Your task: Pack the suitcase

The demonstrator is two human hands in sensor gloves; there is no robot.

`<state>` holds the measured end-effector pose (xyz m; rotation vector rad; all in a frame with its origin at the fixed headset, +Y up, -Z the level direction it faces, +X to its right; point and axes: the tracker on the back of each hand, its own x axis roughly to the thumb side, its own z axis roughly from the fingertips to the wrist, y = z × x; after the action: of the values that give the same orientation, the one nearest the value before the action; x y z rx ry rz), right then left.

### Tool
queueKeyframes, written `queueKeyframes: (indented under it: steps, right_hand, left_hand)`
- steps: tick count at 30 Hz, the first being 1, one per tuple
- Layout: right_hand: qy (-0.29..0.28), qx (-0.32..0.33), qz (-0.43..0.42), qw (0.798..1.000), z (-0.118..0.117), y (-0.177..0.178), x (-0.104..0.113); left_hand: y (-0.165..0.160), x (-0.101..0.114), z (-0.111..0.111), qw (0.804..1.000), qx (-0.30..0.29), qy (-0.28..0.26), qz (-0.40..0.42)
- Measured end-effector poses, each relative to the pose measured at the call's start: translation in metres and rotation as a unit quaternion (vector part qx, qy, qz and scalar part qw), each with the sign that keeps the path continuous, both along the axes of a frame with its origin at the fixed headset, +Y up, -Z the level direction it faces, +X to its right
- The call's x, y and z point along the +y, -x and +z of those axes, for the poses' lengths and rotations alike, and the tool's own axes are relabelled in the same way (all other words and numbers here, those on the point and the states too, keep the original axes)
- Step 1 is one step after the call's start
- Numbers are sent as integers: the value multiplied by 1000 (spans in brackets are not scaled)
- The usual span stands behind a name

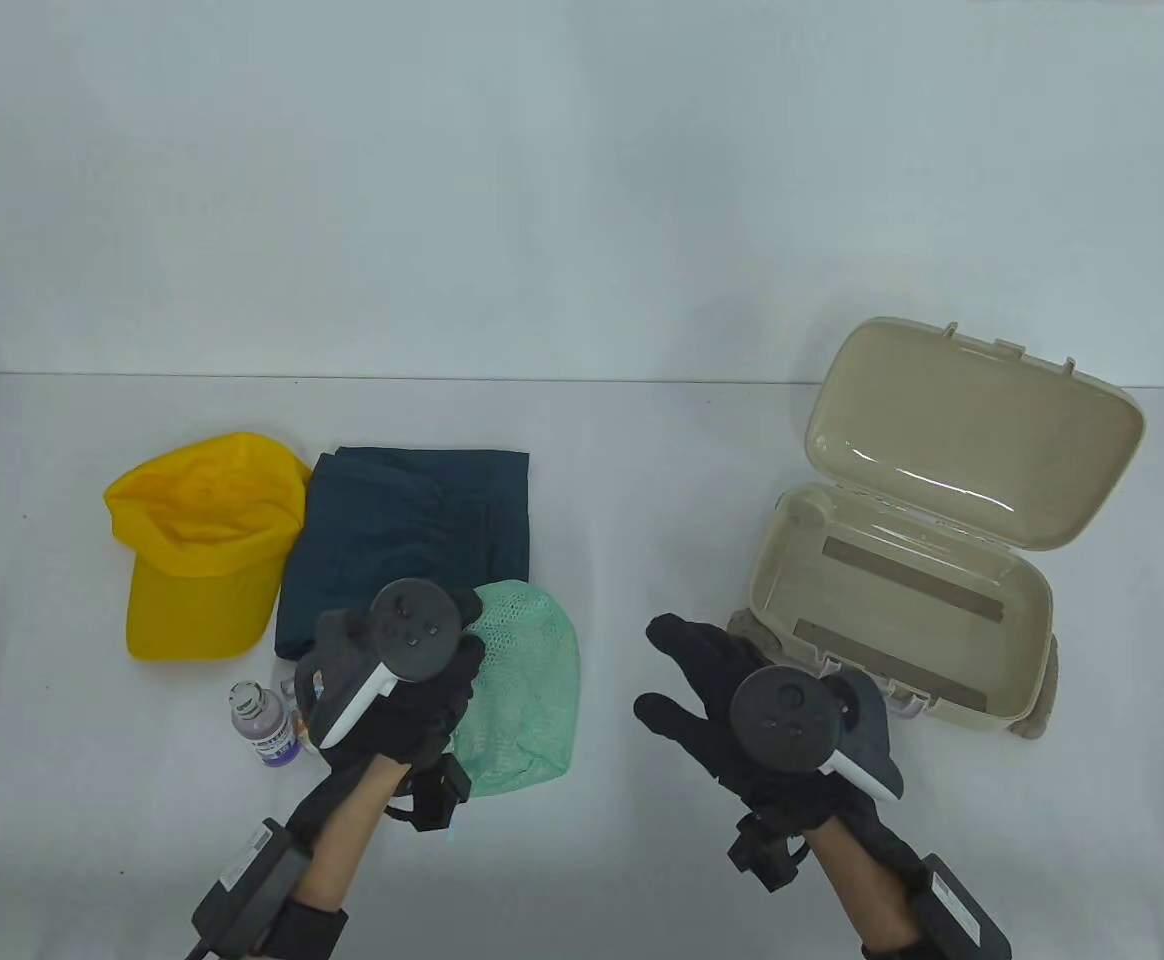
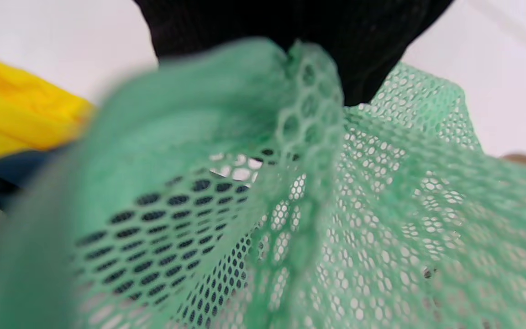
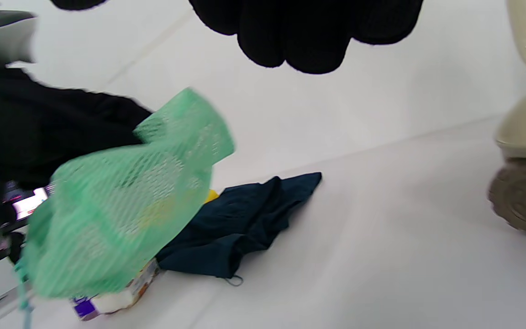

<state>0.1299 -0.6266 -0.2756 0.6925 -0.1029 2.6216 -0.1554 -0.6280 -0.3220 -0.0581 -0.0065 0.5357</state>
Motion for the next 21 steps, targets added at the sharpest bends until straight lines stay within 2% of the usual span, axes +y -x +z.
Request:
queueKeyframes:
  steps: [2, 5, 7, 10, 12, 15, 17, 21]
  right_hand:
    - [-32, 9, 11, 999, 10, 7, 3]
    - [-91, 5, 37, 995, 22, 14, 4]
    - [-120, -14, 46, 992, 26, 15, 3]
    - [-149, -70, 49, 985, 25, 13, 1]
    - [-133, -91, 43, 986, 22, 10, -1]
    - [-42, -81, 33, 995, 12, 11, -12]
    - [-1, -72, 22, 997, 8, 14, -18]
    - [33, -83, 6, 996, 2, 19, -23]
  left_hand:
    - [1, 0, -7, 998, 8, 15, 57]
    - [6, -8, -19, 983, 26, 53, 176]
    - [10, -16, -25, 967, 38, 72, 241]
    - [16, -33, -29, 934, 52, 102, 339]
    - [18, -42, -29, 920, 58, 114, 371]
    - [19, -55, -27, 903, 68, 129, 403]
    - [14, -61, -25, 896, 74, 141, 416]
    - [-2, -63, -24, 890, 57, 157, 425]
